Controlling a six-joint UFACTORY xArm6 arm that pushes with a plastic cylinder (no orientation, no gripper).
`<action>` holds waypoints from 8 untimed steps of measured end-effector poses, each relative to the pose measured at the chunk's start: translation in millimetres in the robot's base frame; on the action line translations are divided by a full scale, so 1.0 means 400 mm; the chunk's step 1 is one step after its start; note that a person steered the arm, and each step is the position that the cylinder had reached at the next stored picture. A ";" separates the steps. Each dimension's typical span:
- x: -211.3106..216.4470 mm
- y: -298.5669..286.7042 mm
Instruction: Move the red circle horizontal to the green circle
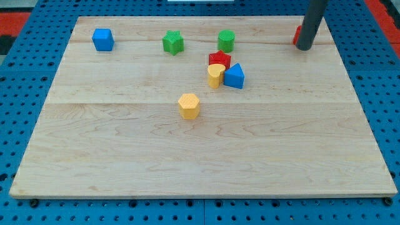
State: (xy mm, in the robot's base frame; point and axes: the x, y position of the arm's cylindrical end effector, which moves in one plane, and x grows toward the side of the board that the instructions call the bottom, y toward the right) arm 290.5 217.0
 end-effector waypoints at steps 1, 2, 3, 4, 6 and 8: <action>0.087 0.041; 0.019 0.158; -0.084 0.262; -0.147 0.161; -0.086 0.057; -0.086 0.053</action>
